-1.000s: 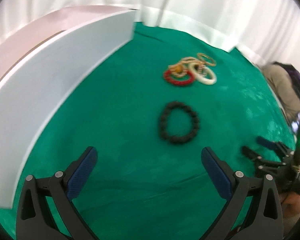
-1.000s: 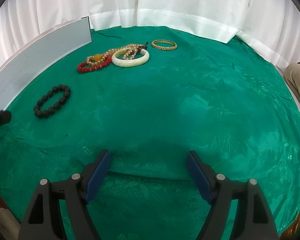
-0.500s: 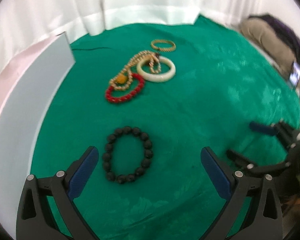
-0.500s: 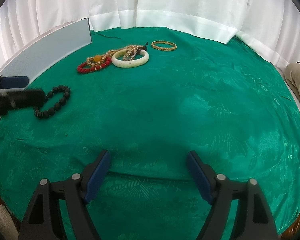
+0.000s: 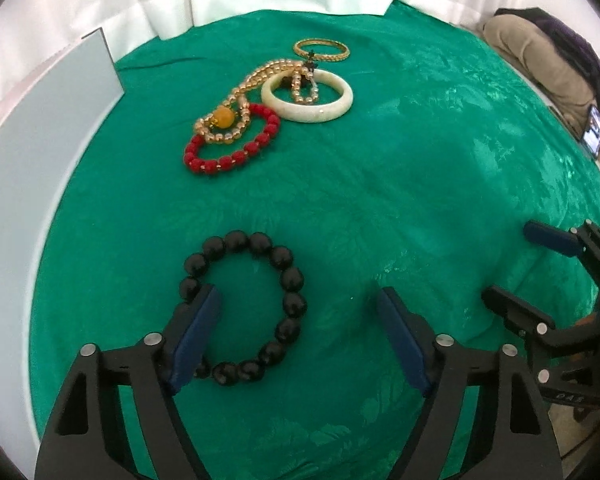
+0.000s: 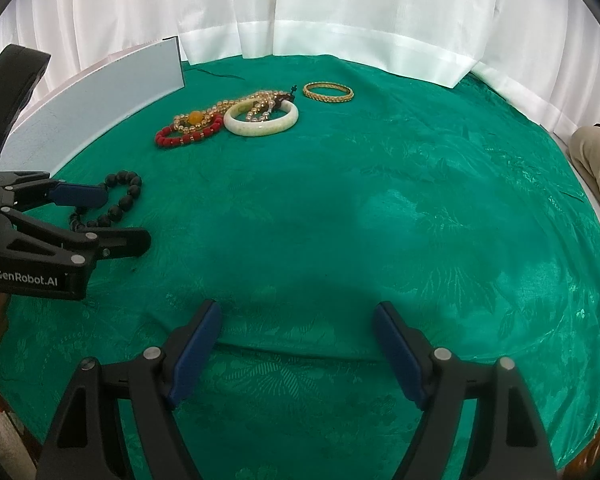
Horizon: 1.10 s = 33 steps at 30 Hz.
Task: Organize jewelry
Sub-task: 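Grasp the black bead bracelet with the left gripper, then grasp the gold bead necklace with the right gripper while the left holds the black bracelet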
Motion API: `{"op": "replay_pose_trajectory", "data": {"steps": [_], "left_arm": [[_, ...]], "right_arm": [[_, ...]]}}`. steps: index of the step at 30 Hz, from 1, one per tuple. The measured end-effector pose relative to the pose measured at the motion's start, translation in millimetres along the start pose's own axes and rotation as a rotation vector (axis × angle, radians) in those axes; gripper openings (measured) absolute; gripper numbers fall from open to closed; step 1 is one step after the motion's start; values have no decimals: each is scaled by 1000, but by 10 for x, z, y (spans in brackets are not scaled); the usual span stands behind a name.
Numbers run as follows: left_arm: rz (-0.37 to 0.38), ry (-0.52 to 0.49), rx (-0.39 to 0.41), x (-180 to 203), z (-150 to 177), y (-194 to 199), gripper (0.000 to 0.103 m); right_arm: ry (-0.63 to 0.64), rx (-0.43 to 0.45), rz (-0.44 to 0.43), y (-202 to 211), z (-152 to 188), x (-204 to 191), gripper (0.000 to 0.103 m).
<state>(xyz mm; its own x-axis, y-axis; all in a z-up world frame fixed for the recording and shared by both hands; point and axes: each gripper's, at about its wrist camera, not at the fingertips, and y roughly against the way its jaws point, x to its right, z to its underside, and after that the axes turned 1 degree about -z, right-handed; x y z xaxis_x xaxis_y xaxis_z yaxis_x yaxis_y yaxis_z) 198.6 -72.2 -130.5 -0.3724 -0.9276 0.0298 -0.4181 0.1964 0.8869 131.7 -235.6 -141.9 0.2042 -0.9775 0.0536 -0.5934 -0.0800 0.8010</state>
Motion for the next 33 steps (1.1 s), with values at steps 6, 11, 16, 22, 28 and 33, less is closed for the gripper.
{"op": "replay_pose_trajectory", "data": {"steps": [6, 11, 16, 22, 28, 33], "left_arm": [[5, 4, 18, -67, 19, 12, 64], [31, 50, 7, -158, -35, 35, 10], [137, 210, 10, -403, 102, 167, 9], [268, 428, 113, -890, 327, 627, 9], [285, 514, 183, -1141, 494, 1002, 9], [256, 524, 195, -1169, 547, 1112, 9]], "right_arm": [[-1, 4, 1, -4, 8, 1, 81], [-2, 5, 0, -4, 7, 9, 81], [-1, -11, -7, -7, -13, 26, 81], [-79, -76, -219, 8, -308, 161, 81], [-182, -44, -364, -193, -1198, 363, 49], [-223, -119, -392, -681, -1777, 368, 33]]}}
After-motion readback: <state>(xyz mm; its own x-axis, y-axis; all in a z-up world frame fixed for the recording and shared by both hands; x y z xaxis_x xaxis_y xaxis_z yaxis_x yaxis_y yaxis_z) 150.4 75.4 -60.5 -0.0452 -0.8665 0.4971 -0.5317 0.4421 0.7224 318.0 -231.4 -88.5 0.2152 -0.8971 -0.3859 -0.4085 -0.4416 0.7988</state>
